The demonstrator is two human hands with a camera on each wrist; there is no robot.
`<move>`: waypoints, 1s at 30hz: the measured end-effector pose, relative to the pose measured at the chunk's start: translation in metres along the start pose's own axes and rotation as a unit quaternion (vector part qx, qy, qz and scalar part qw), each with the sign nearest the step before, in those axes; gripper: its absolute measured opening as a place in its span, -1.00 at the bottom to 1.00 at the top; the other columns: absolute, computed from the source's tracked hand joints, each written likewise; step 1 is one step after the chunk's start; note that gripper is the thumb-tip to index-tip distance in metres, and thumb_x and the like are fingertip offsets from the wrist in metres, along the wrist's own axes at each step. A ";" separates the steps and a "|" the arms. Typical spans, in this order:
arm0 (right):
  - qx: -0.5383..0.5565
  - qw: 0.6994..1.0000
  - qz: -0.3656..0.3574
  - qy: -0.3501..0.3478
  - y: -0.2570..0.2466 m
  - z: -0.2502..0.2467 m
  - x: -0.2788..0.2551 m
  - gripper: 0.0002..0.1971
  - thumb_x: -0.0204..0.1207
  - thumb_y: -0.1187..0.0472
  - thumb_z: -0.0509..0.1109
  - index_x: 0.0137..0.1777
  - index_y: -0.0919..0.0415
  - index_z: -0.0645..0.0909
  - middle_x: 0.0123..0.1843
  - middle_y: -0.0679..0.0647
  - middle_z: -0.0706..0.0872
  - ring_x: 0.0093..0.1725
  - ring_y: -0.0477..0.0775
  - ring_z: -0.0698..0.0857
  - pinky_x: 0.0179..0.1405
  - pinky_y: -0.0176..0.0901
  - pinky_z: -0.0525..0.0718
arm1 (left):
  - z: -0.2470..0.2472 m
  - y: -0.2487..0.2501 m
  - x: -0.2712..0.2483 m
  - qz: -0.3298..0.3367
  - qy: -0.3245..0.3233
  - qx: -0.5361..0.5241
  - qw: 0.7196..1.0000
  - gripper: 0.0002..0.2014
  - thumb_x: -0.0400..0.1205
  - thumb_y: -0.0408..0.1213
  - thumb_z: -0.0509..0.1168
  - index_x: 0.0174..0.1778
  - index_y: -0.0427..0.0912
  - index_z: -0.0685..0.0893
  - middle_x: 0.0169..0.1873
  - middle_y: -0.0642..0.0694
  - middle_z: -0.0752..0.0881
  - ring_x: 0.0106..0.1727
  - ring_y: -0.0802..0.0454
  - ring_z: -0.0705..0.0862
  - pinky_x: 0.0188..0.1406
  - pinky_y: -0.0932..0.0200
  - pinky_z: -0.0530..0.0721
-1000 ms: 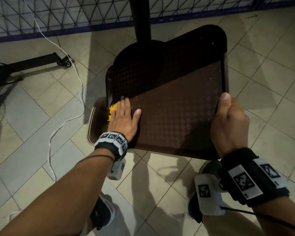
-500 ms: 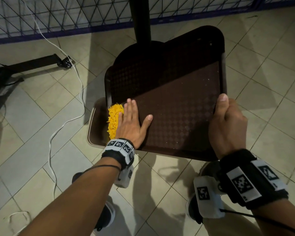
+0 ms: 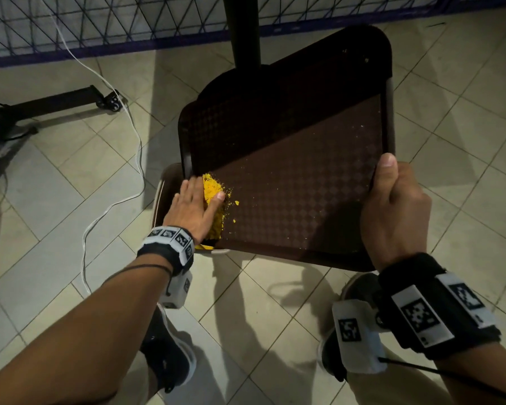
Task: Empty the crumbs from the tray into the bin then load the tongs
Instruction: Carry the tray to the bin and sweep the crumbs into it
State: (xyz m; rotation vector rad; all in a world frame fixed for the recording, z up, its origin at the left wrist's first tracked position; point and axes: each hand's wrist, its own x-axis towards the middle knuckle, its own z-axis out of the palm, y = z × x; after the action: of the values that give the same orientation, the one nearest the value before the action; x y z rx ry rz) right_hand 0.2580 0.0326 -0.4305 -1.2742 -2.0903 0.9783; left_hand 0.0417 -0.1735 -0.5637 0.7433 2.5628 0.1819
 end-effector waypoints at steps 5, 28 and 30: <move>-0.017 1.000 -0.024 0.004 -0.002 0.002 -0.003 -0.57 0.77 -0.01 -0.07 -0.02 0.29 0.50 -0.32 0.00 0.53 -0.38 -0.01 0.49 -0.40 -0.10 0.42 | 0.030 -0.022 -0.034 0.013 -0.026 -0.011 1.000 -0.12 0.61 0.44 -0.33 0.73 -0.08 -0.05 0.73 -0.11 0.03 0.73 0.00 -0.04 0.69 -0.06 -0.02; -0.025 0.999 -0.021 0.006 0.006 0.003 -0.001 -0.56 0.77 -0.01 -0.08 -0.01 0.30 0.52 -0.33 -0.07 0.50 -0.38 -0.09 0.47 -0.39 -0.13 0.34 | 0.013 0.026 -0.031 -0.025 0.010 -0.027 0.999 -0.15 0.63 0.39 -0.32 0.73 -0.11 -0.12 0.73 -0.05 -0.14 0.73 0.03 -0.19 0.69 -0.02 -0.11; -0.025 0.999 -0.023 0.008 0.006 0.003 -0.001 -0.55 0.77 -0.01 -0.07 -0.01 0.31 0.52 -0.30 -0.02 0.53 -0.36 0.00 0.48 -0.36 -0.13 0.34 | 0.002 0.041 -0.024 -0.006 0.047 -0.060 0.997 -0.19 0.66 0.37 -0.28 0.73 -0.07 -0.14 0.73 -0.01 -0.15 0.73 0.07 -0.17 0.69 0.01 -0.08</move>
State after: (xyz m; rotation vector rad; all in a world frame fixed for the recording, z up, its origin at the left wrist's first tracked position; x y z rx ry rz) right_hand 0.2591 0.0324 -0.4368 -1.2499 -2.1344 0.8973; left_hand 0.0799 -0.1515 -0.5464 0.6896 2.6181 0.3710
